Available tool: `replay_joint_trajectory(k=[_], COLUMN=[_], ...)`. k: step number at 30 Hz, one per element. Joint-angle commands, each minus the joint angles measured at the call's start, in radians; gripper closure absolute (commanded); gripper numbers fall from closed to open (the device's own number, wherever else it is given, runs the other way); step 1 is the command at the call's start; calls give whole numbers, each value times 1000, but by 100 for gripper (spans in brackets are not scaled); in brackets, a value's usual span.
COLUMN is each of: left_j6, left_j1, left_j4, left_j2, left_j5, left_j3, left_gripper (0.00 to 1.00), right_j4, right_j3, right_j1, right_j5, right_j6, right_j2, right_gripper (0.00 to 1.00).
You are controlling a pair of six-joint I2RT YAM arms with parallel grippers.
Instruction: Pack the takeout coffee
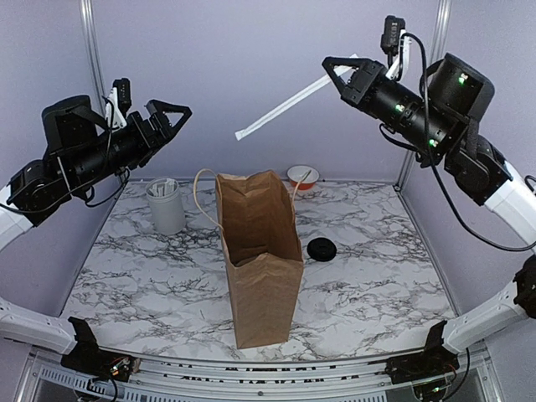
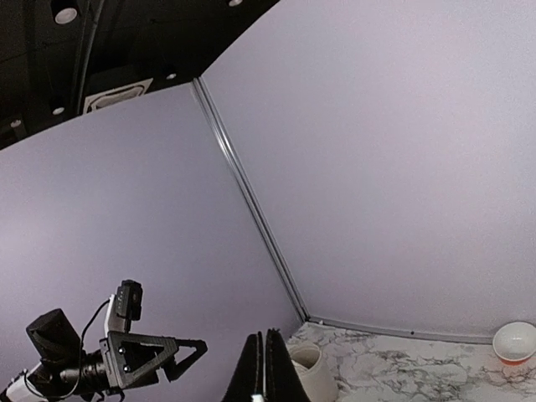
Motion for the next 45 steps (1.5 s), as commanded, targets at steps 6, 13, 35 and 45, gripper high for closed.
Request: replay_joint_trajectory(k=[6,13,35,45], left_j6=[92,91,103,103], left_j1=[7,6,7,6], left_j4=[-187,-185,-184,-184], left_j2=[-71,-65,-78,-97], left_j5=[-139,-139,-156,-159], left_j3=[-60,-85,-126,-141], left_gripper=[1,1,1,1], right_j4=[-611,-764,-810,-818], right_j3=[279,353,406,455], right_j1=[130,155,170,171], right_j5=[46,64,66,66], right_j6=[-139,-158,-190,-191], right_j2=[207,333,428,450], right_gripper=[100,100,92,85])
